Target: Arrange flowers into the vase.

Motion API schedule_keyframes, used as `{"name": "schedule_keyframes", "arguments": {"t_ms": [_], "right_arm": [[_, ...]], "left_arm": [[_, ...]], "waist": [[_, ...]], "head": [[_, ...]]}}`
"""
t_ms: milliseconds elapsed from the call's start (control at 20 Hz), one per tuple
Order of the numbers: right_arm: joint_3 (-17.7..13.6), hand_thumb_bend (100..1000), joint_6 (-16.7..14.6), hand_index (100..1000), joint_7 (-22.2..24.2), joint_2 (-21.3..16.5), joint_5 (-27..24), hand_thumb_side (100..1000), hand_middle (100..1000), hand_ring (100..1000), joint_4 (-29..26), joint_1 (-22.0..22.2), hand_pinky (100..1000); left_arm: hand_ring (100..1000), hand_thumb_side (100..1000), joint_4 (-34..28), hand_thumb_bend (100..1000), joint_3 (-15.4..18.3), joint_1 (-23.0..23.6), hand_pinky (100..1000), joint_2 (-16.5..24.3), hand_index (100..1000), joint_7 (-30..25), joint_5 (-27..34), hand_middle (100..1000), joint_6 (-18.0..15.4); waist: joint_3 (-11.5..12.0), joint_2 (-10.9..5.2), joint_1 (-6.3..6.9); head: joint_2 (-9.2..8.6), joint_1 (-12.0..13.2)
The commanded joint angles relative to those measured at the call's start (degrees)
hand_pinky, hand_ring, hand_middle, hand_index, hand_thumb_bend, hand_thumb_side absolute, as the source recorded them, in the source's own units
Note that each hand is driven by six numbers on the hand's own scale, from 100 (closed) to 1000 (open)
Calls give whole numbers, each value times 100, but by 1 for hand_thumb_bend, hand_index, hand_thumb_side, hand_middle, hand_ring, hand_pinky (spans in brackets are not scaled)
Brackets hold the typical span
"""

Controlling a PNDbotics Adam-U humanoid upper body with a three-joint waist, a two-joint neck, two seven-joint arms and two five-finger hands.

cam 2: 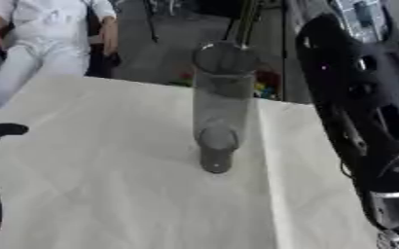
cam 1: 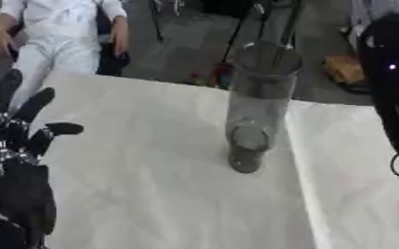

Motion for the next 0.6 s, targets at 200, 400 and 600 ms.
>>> {"name": "schedule_keyframes", "arguments": {"t_ms": [200, 400, 600], "right_arm": [[-10, 428, 55, 100, 119, 1, 14, 298, 100, 100, -204, 6, 100], [4, 427, 89, 100, 186, 49, 13, 292, 100, 100, -252, 79, 100], [8, 427, 138, 100, 245, 79, 37, 287, 100, 100, -275, 146, 100]], "left_arm": [[853, 982, -86, 431, -1, -73, 586, -25, 938, -2, 3, 928, -3], [854, 982, -86, 430, -3, -82, 586, -41, 938, -1, 9, 929, -1], [854, 983, -86, 429, -6, -86, 586, -54, 938, -1, 17, 929, 4]], "waist": [[14, -75, 69], [29, -51, 88], [45, -31, 105]], "head": [[-48, 3], [-65, -9], [-86, -11]]}}
